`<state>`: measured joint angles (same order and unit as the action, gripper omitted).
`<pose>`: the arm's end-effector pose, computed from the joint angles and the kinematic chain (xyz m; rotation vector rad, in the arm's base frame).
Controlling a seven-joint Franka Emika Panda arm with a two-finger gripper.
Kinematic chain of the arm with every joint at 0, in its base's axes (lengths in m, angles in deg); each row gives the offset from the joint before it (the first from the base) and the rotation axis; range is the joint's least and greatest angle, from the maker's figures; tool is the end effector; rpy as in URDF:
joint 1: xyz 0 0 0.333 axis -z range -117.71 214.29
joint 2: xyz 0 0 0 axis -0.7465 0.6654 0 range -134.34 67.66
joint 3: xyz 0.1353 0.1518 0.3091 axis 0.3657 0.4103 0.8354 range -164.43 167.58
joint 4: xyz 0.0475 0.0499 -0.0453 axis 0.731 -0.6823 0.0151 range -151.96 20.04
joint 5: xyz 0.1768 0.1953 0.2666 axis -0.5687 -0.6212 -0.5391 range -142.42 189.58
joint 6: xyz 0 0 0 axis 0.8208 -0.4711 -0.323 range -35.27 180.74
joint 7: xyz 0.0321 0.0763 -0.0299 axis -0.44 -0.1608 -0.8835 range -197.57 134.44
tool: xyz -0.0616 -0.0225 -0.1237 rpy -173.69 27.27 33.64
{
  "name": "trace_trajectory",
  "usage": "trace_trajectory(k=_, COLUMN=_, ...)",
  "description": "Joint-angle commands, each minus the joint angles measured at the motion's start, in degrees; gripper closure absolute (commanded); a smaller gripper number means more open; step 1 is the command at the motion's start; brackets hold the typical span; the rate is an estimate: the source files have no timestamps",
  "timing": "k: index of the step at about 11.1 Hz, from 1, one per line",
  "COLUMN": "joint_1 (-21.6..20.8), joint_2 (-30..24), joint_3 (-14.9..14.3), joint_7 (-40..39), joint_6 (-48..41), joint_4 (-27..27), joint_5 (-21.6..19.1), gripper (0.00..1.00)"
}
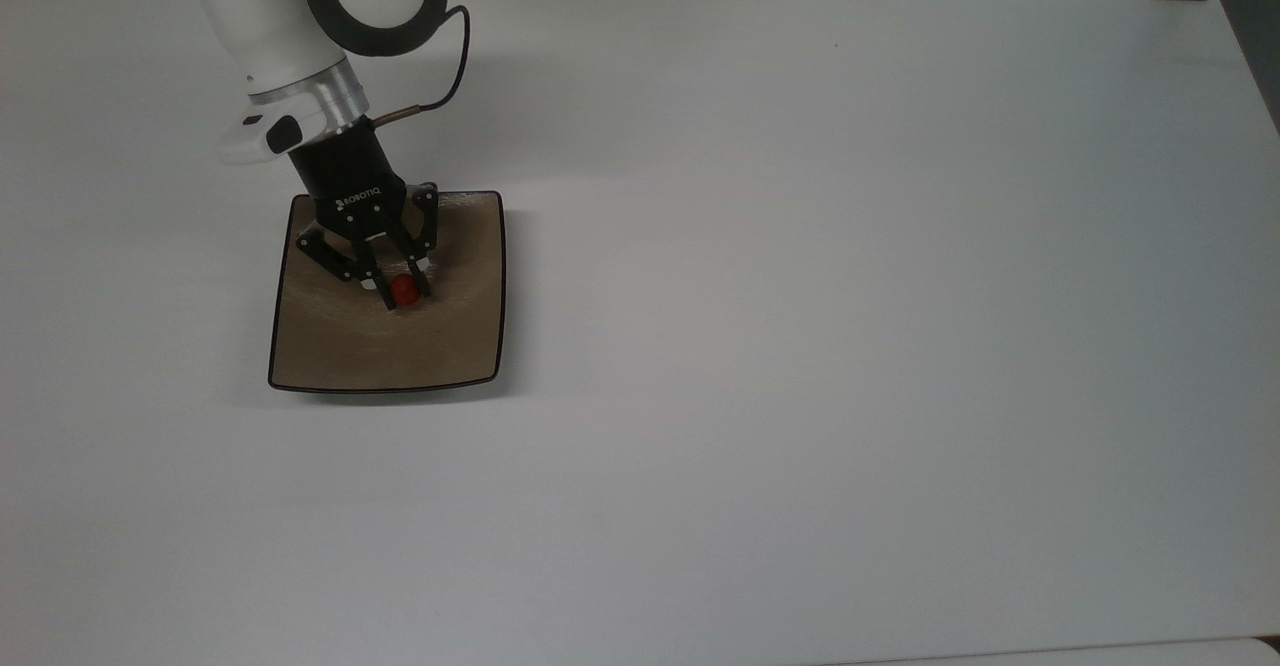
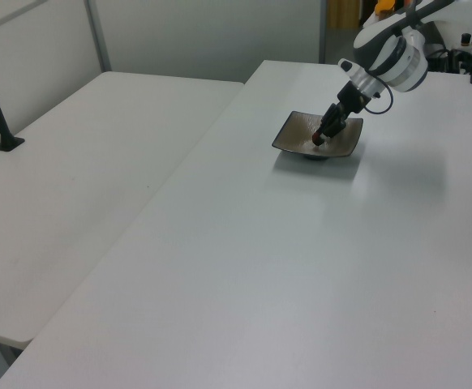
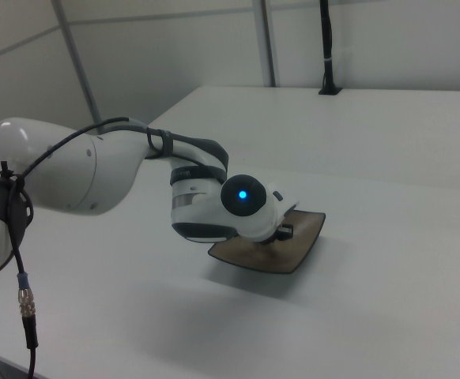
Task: Strawberries on a ceramic plate
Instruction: 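Lower the strawberry onto the plate and open the gripper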
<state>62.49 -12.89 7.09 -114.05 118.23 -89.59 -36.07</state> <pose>0.6397 -0.1139 0.3465 -2.6898 -0.5480 -0.9223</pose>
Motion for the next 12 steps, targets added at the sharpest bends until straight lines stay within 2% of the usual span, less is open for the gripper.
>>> trace_trajectory(k=1, joint_1=0.4, joint_2=0.2, joint_3=0.4, joint_7=-2.0, joint_6=-0.3, joint_4=1.1, joint_5=-1.8, gripper=0.65)
trace_trajectory(k=7, joint_1=0.3, joint_2=1.7, joint_3=0.4, joint_7=-2.1, joint_6=-0.1, joint_4=2.8, joint_5=-1.9, gripper=0.59)
trace_trajectory(k=8, joint_1=0.4, joint_2=1.9, joint_3=0.4, joint_7=-2.1, joint_6=-0.2, joint_4=2.8, joint_5=-1.9, gripper=0.52)
trace_trajectory(k=9, joint_1=0.4, joint_2=2.1, joint_3=0.4, joint_7=-2.1, joint_6=-0.2, joint_4=2.9, joint_5=-1.9, gripper=0.33)
trace_trajectory(k=12, joint_1=0.4, joint_2=2.0, joint_3=0.4, joint_7=-2.1, joint_6=-0.2, joint_4=2.9, joint_5=-1.9, gripper=0.02)
